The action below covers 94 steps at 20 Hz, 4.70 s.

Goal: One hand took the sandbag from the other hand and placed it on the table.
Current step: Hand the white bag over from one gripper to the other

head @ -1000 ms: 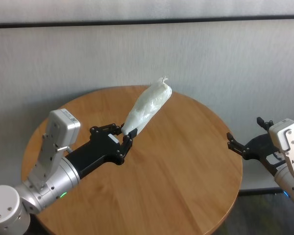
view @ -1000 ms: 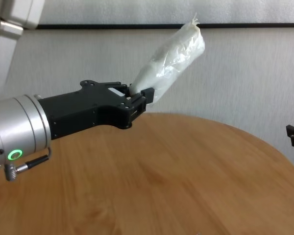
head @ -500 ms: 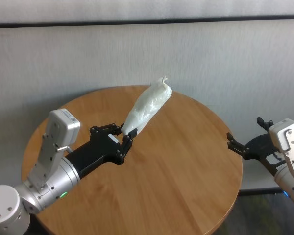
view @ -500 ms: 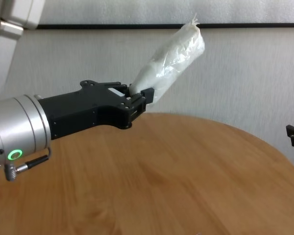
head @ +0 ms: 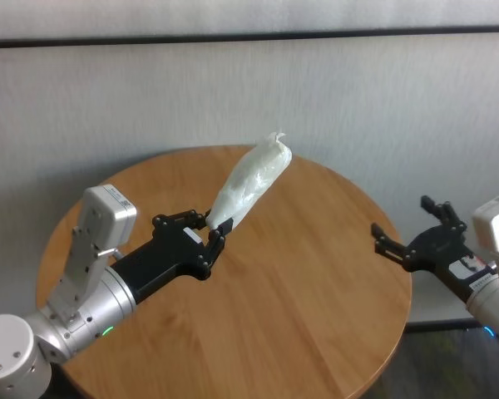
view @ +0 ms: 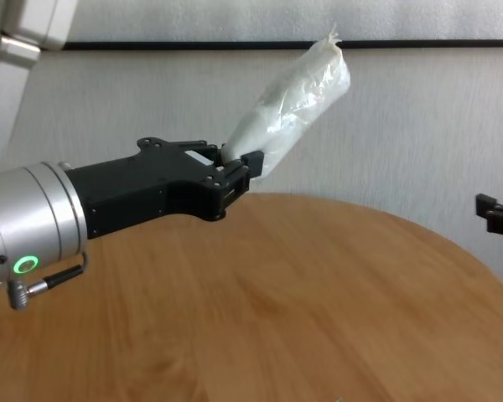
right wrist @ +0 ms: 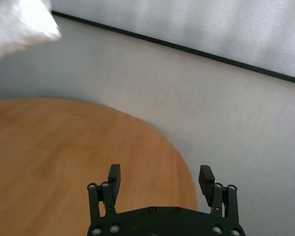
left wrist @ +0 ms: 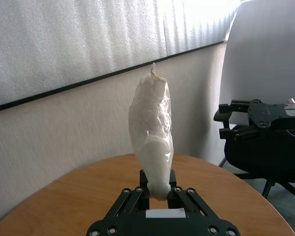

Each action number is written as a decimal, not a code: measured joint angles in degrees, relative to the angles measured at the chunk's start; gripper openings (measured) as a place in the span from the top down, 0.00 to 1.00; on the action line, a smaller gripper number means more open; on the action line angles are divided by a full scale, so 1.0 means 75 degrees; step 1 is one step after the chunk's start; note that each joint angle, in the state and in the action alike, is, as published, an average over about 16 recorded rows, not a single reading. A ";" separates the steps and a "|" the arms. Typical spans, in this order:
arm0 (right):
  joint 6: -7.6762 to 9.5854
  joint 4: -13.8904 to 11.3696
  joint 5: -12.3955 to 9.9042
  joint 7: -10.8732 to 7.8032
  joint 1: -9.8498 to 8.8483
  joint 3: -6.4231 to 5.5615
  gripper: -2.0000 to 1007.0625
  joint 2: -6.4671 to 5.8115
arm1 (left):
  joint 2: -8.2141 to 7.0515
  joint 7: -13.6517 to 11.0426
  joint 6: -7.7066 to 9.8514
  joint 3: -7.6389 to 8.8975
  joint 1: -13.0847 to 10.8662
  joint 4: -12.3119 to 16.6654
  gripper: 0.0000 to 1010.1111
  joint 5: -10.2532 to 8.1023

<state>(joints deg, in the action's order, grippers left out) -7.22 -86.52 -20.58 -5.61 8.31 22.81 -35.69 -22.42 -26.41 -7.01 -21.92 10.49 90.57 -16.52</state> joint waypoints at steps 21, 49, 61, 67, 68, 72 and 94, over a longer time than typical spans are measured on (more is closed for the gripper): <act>-0.0017 -0.0597 -0.2863 -0.3023 -0.0440 -0.0793 0.00 0.0263 | 0.0000 0.0000 0.0000 0.0001 0.0000 -0.0001 0.80 0.0000; 0.2157 0.0106 -0.5283 -0.3924 0.0743 -0.0060 0.00 0.0973 | 0.0000 0.0000 0.0000 0.0001 0.0000 -0.0001 0.80 0.0000; 0.2464 0.0218 -0.5747 -0.3651 0.1116 0.0146 0.00 0.1174 | 0.0000 0.0000 0.0000 0.0001 0.0000 -0.0001 0.80 0.0000; 0.2535 0.0226 -0.5898 -0.3549 0.1251 0.0270 0.00 0.1222 | 0.0000 0.0000 0.0000 0.0001 0.0000 -0.0001 0.80 0.0000; 0.2547 0.0236 -0.5919 -0.3532 0.1276 0.0292 0.00 0.1230 | 0.0000 0.0000 0.0000 0.0001 0.0000 -0.0001 0.80 0.0000; 0.2593 0.0314 -0.5999 -0.3468 0.1393 0.0386 0.00 0.1275 | 0.0000 0.0000 0.0000 0.0001 0.0000 -0.0001 0.80 0.0000; 0.2556 0.0758 -0.6253 -0.3226 0.1974 0.0870 0.00 0.1468 | 0.0000 0.0001 0.0000 0.0001 0.0000 -0.0001 0.80 -0.0001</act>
<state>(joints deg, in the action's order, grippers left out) 11.95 -80.84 -67.48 -29.80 23.11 29.33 -24.68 -22.42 -26.41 -7.01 -21.91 10.49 90.56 -16.52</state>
